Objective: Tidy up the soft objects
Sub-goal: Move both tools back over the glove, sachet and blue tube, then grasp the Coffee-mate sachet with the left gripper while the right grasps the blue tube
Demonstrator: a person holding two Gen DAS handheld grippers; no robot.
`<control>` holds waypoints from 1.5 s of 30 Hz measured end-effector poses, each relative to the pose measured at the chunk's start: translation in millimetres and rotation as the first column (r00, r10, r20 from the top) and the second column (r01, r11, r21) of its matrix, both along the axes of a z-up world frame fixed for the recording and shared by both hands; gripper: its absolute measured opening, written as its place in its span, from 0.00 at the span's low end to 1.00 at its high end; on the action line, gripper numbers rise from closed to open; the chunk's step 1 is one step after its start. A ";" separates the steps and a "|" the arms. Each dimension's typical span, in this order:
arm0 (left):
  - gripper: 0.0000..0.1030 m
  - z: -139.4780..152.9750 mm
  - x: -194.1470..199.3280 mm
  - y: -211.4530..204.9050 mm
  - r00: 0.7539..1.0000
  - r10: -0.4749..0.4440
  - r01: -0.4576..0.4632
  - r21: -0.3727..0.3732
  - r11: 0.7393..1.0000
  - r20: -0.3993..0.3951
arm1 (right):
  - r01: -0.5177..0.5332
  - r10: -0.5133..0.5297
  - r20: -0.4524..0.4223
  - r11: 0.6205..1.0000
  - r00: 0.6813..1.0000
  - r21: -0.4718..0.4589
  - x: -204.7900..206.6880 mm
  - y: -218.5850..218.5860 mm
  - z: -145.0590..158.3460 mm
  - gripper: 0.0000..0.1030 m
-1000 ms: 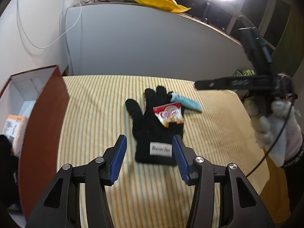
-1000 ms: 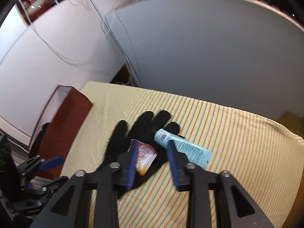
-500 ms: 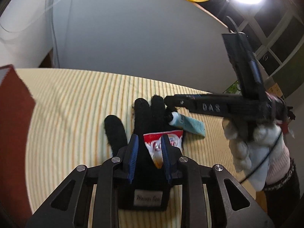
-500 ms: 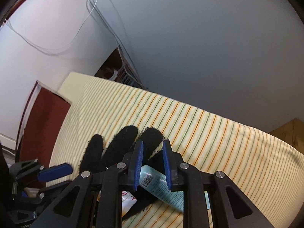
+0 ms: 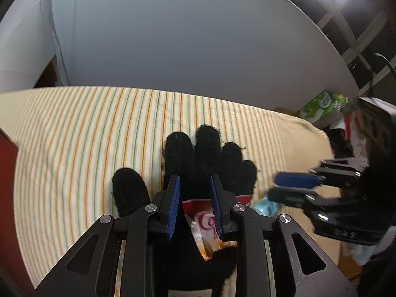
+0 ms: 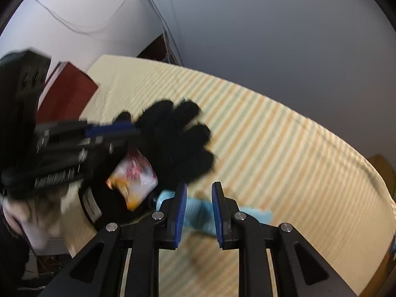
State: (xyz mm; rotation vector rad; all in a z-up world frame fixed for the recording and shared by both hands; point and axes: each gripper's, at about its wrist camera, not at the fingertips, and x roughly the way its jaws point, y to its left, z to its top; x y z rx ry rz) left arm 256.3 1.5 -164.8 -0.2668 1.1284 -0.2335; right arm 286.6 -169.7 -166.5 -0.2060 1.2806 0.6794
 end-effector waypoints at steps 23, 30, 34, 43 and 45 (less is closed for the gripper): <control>0.22 -8.8 -25.9 -51.3 0.982 -0.186 0.185 -0.033 0.982 -0.035 | 0.009 -0.009 -0.026 1.000 1.000 -0.028 -36.4 -41.5 -10.0 0.18; 0.22 -8.3 -61.4 -58.5 0.973 -0.226 0.222 -0.088 0.971 -0.038 | -0.014 0.013 -0.022 0.999 1.000 -0.040 -66.1 -57.9 -6.1 0.18; 0.23 3.2 -85.0 -50.8 0.970 -0.243 0.243 -0.049 0.969 0.004 | -0.033 0.032 -0.021 0.999 0.999 -0.039 -80.6 -59.8 -3.0 0.19; 0.51 17.1 -97.9 -12.6 0.990 -0.131 0.131 0.015 0.991 0.060 | 0.046 -0.047 0.011 0.999 0.999 0.022 -74.4 -77.2 -7.2 0.52; 0.51 13.4 -93.8 -13.3 0.990 -0.133 0.132 0.019 0.991 0.049 | 0.054 -0.054 0.004 0.999 0.999 0.006 -74.3 -80.7 -11.6 0.52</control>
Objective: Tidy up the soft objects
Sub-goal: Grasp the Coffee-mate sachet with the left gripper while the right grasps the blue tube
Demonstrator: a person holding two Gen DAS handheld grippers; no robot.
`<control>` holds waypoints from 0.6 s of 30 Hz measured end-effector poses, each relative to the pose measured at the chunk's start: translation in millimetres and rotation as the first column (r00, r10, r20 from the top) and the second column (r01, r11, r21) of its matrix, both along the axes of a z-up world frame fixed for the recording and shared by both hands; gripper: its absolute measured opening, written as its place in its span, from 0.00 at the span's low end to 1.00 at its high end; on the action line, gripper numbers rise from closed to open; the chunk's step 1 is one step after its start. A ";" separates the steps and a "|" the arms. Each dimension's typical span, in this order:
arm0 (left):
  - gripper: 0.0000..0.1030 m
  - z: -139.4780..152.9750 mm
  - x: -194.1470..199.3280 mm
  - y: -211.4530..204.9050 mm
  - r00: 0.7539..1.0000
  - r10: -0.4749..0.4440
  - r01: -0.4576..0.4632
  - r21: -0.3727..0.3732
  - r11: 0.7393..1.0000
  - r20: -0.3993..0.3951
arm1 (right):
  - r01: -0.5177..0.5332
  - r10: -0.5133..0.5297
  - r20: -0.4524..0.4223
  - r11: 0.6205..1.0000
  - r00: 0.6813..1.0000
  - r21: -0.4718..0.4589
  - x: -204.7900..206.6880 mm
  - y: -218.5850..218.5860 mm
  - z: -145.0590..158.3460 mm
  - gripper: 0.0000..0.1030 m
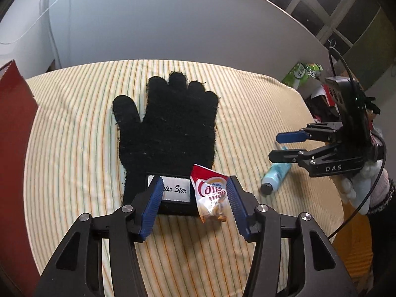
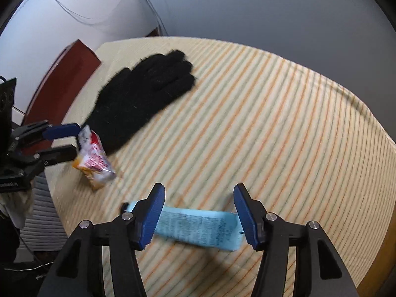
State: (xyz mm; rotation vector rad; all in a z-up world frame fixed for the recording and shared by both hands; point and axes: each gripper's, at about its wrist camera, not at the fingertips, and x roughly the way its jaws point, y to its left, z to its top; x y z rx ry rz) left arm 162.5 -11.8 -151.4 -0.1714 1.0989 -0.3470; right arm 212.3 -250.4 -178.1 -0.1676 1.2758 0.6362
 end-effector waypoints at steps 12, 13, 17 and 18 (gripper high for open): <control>0.51 -8.0 -18.6 -42.1 0.990 -0.142 0.140 0.104 0.985 0.007 | -0.051 0.052 -0.061 0.999 0.997 0.013 -42.1 -11.6 -2.5 0.52; 0.51 -8.9 -21.0 -44.7 0.989 -0.149 0.147 0.106 0.983 0.006 | -0.054 0.054 -0.049 0.999 0.997 0.001 -46.4 -13.0 -1.4 0.52; 0.51 -16.4 -33.1 -57.8 0.983 -0.184 0.183 0.106 0.977 -0.005 | -0.042 0.042 0.004 0.999 0.999 -0.018 -63.7 -26.2 9.2 0.52; 0.51 -18.3 -36.1 -61.2 0.982 -0.188 0.188 0.117 0.975 -0.007 | -0.036 0.036 0.022 0.999 0.999 -0.036 -67.6 -32.4 13.1 0.52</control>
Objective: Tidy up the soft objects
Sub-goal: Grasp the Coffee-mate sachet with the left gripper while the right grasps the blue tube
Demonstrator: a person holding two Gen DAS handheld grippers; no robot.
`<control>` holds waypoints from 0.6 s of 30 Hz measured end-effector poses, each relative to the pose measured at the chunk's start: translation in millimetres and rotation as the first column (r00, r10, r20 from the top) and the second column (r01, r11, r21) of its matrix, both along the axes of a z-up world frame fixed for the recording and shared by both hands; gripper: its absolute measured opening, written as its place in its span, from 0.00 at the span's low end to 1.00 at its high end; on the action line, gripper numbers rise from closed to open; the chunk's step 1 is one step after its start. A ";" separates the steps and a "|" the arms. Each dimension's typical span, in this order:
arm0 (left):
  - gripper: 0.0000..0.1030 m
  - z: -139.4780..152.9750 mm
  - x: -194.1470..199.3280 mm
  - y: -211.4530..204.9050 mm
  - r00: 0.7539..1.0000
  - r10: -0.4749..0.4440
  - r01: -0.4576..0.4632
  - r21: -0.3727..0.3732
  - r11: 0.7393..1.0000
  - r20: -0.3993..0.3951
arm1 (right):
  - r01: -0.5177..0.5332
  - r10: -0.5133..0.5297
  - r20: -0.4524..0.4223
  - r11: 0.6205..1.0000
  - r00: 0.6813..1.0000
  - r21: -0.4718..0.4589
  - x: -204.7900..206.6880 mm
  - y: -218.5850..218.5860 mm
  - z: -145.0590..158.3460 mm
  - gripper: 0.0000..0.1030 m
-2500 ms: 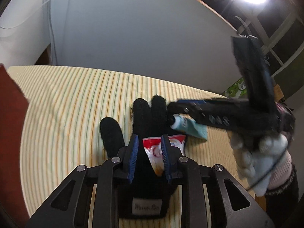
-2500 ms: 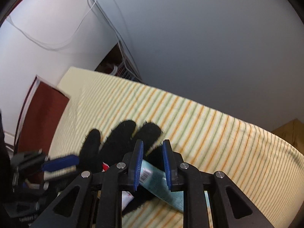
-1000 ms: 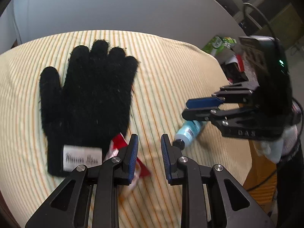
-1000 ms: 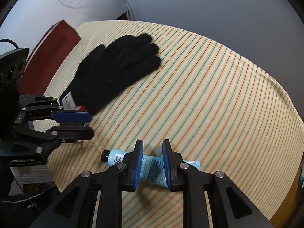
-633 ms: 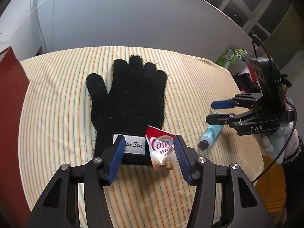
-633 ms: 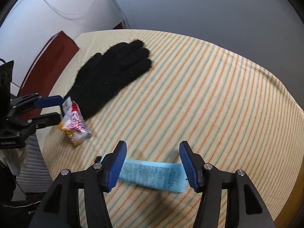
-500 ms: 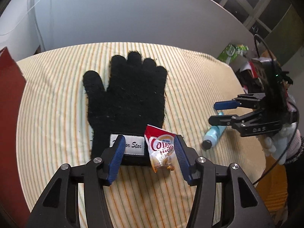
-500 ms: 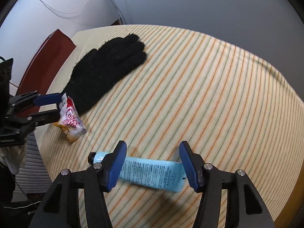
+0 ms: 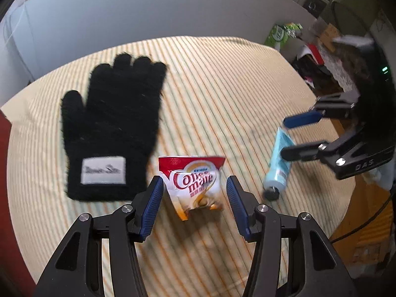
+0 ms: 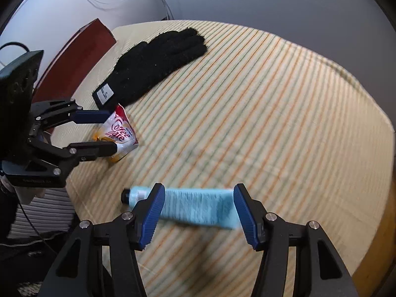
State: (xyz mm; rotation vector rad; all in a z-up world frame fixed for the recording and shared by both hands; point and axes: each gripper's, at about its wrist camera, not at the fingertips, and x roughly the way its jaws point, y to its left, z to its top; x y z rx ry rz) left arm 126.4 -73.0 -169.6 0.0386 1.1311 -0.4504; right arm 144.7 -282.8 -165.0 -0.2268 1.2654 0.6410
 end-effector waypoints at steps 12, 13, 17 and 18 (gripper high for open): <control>0.58 -3.6 -5.8 -23.0 0.999 -0.037 0.036 0.061 0.998 0.030 | 0.477 -0.379 -0.396 0.860 0.836 0.184 -11.7 -33.9 -27.2 0.52; 0.58 -4.3 -5.6 -22.9 0.999 -0.036 0.035 0.061 0.998 0.028 | 0.506 -0.404 -0.407 0.844 0.819 0.179 -10.5 -34.4 -30.3 0.52; 0.58 -3.6 -6.0 -19.1 0.999 -0.037 0.035 0.070 0.997 0.034 | 0.563 -0.471 -0.402 0.813 0.785 0.148 1.7 -21.9 -33.2 0.54; 0.58 -2.6 -6.1 -17.7 0.999 -0.037 0.035 0.071 0.997 0.036 | 0.575 -0.486 -0.397 0.807 0.778 0.138 4.5 -19.3 -32.9 0.54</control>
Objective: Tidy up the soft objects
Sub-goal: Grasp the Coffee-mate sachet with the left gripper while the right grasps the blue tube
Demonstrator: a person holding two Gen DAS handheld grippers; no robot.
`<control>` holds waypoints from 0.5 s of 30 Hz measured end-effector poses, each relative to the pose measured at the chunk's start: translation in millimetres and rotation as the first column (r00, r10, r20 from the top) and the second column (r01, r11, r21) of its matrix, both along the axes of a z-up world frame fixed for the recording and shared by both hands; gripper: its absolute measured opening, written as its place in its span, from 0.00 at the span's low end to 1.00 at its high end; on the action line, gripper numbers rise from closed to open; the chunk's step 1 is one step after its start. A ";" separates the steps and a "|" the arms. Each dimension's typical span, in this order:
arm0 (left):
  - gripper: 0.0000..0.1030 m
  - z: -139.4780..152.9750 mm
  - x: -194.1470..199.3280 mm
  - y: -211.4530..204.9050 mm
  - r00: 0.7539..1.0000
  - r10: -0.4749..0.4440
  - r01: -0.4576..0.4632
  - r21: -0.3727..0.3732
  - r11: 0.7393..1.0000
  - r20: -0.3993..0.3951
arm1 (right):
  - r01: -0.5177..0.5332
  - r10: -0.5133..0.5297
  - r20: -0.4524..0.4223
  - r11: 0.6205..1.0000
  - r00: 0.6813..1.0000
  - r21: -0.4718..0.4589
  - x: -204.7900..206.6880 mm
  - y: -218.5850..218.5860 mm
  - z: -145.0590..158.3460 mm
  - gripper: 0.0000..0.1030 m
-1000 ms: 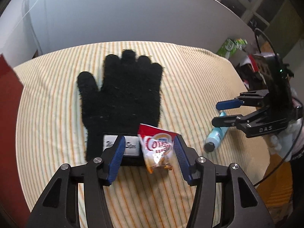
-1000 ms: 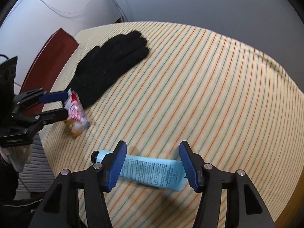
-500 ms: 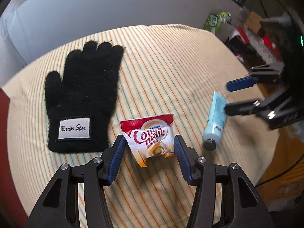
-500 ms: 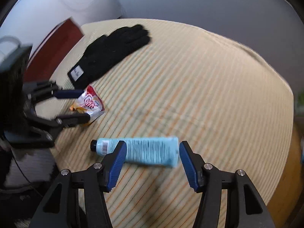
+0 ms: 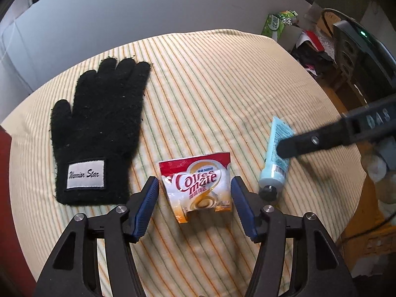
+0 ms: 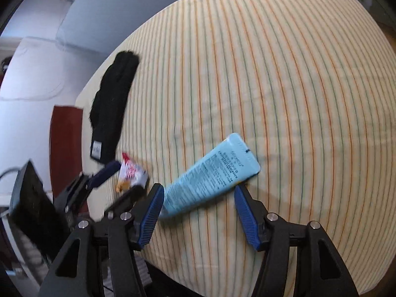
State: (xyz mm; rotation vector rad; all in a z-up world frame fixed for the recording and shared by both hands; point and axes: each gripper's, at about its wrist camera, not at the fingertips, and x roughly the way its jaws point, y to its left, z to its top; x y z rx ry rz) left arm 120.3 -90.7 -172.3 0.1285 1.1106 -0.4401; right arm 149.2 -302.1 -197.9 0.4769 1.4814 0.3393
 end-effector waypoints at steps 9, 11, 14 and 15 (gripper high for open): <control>0.58 0.1 0.5 6.5 1.000 0.001 -0.001 -0.006 1.000 0.013 | -0.136 0.157 0.066 0.959 0.985 -0.250 16.1 48.7 4.5 0.53; 0.58 -0.8 -1.4 2.9 1.000 -0.003 0.003 0.001 1.000 0.015 | -0.174 0.205 0.079 0.939 0.976 -0.296 15.3 56.7 4.6 0.52; 0.58 -3.0 -3.4 -4.4 1.000 -0.014 0.014 0.024 1.000 0.022 | -0.234 0.291 0.098 0.893 0.952 -0.384 11.1 68.0 4.0 0.50; 0.58 -3.5 -3.1 -6.4 1.000 -0.017 0.016 0.031 0.999 0.023 | -0.250 0.316 0.109 0.883 0.943 -0.396 8.6 68.7 4.9 0.50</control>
